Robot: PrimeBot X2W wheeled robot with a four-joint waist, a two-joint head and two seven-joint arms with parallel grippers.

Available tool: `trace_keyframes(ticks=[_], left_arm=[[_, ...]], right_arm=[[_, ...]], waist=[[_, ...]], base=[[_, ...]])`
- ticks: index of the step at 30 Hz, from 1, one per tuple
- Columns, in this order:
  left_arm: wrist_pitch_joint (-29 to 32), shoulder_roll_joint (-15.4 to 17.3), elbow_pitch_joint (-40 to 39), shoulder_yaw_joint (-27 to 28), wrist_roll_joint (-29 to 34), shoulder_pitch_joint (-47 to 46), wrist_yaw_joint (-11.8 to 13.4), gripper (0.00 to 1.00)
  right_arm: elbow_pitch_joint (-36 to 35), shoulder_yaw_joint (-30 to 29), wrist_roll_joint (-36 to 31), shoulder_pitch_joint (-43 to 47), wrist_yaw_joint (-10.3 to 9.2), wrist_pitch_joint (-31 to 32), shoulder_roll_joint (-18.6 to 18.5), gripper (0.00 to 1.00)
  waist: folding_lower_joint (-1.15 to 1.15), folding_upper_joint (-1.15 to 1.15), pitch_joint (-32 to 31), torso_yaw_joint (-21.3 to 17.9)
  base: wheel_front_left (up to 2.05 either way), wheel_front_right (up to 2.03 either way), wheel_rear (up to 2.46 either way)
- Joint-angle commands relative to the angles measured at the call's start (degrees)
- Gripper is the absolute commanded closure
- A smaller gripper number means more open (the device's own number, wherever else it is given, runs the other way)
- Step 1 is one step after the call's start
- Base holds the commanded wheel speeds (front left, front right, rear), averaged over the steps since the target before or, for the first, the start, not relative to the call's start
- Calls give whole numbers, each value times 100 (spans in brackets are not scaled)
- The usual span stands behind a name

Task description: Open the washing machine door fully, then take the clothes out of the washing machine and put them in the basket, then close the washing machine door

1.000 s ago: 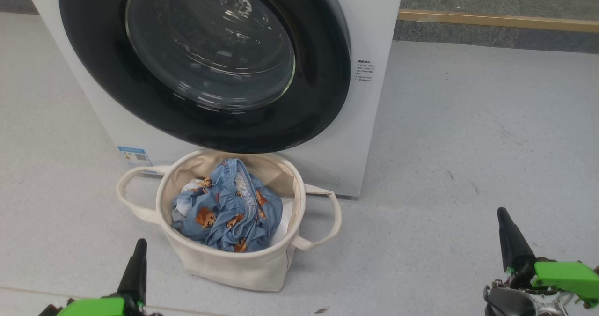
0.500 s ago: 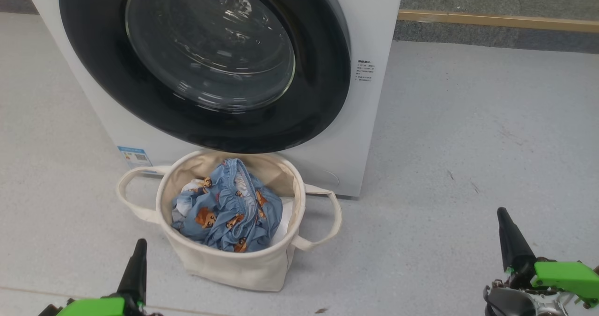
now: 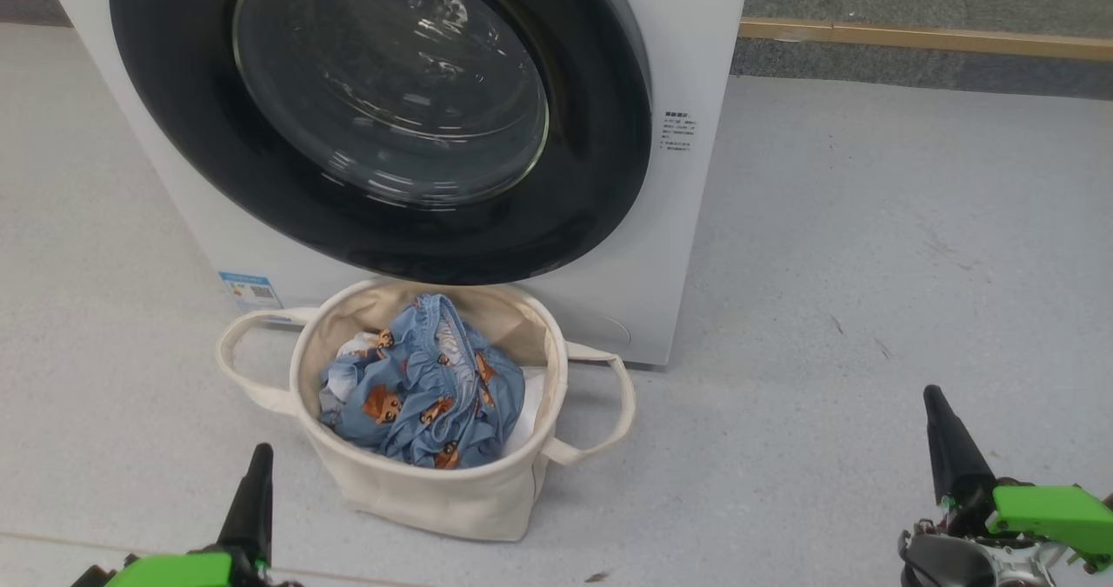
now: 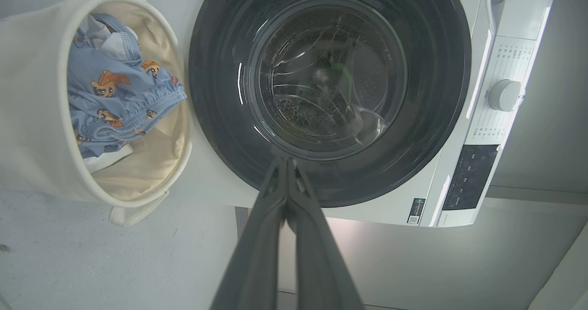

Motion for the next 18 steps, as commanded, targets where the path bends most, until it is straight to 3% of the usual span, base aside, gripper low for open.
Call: trace_keyframes(ticks=[1,18], left_arm=[[46,33,-212,194,-17,-255,-41,100],[46,33,-212,193,-17,-255,-41,100]], right_arm=[[-226,109,31,-91,1,49,-31,100],[-226,109,32,-91,1,49,-31,100]], waist=[[0,0,0,0],[0,0,0,0]], base=[[0,0,0],[0,0,0]])
